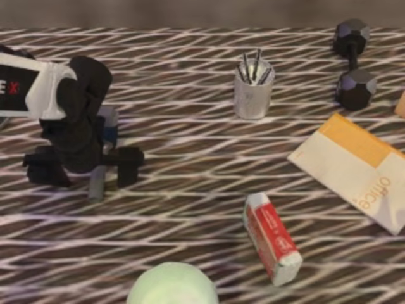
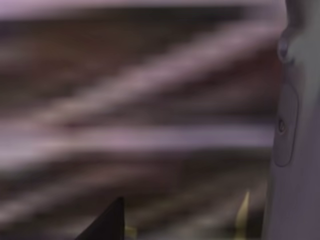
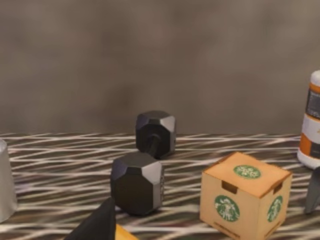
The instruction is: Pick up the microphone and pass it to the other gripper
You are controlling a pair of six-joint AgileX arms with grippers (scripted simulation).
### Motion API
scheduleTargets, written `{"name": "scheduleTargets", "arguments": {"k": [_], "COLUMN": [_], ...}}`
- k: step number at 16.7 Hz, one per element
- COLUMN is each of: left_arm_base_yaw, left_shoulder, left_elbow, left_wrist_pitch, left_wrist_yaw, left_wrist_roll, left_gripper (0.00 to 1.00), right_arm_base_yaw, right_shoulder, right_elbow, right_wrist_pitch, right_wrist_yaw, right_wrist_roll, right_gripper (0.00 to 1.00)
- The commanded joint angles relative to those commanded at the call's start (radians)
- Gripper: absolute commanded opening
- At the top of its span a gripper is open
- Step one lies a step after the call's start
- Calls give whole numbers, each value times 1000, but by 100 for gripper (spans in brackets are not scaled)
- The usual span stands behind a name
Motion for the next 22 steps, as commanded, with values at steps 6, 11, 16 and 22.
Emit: {"name": "scheduleTargets", "arguments": {"k": [6, 11, 16, 22], "left_arm_base_yaw": [0, 0, -2, 2], "left_shoulder": [0, 0, -41, -79], "left_elbow": [0, 0, 19, -23], "left_wrist_pitch": [0, 0, -13, 203], "left_wrist_yaw": [0, 0, -1, 97], "left_wrist_roll": [0, 0, 3, 45], "left_gripper": [2, 0, 0, 0], "right_arm_base_yaw": [0, 0, 0, 0], "right_shoulder": [0, 0, 0, 0], "right_elbow": [0, 0, 0, 0], "right_wrist_pitch": [0, 0, 0, 0], "right_wrist_yaw": [0, 0, 0, 0], "right_wrist_roll": [0, 0, 0, 0], "right_gripper": [100, 100, 100, 100]}}
